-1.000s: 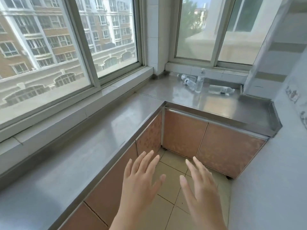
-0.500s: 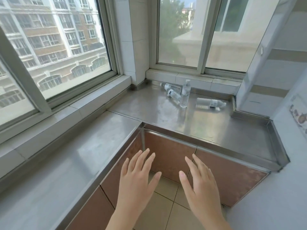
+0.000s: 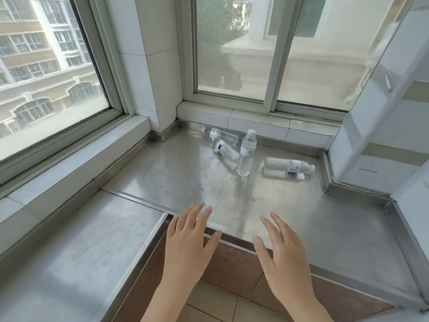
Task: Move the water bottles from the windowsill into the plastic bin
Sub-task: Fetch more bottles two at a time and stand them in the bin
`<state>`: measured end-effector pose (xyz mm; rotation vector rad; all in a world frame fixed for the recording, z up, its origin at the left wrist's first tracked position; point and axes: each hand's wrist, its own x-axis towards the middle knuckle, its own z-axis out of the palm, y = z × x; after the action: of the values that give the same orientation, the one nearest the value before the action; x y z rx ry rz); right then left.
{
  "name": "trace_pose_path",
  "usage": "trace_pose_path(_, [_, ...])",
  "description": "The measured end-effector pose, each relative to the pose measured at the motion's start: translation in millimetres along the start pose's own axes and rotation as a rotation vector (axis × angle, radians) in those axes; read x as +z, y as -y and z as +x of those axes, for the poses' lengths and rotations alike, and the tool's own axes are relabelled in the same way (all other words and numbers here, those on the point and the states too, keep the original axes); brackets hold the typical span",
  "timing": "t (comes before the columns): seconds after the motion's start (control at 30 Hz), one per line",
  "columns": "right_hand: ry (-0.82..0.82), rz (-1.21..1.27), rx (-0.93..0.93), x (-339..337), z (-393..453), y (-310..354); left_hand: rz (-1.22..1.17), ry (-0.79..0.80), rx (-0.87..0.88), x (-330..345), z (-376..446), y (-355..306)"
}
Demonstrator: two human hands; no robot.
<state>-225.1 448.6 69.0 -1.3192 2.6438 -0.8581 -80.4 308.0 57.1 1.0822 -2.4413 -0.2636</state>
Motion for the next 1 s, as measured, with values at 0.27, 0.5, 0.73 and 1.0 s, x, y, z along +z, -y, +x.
trace_pose_path(0.27, [-0.072, 0.034, 0.1, 17.6, 108.0, -29.0, -0.068, 0.142, 0.059, 65.4, 127.1, 5.4])
trace_pose_path(0.5, [-0.018, 0.179, 0.166, 57.6, 229.2, -62.9, -0.094, 0.218, -0.027, 124.6, 234.3, 16.4])
trace_pose_path(0.73, [0.076, 0.412, 0.263, 109.3, 338.5, -96.9, -0.383, 0.358, -0.311, 192.7, 333.9, 15.2])
trace_pose_path(1.0, [0.154, 0.675, 0.335, 157.4, 398.5, -131.1, -0.856, 0.295, -0.887, 277.3, 444.9, 21.0])
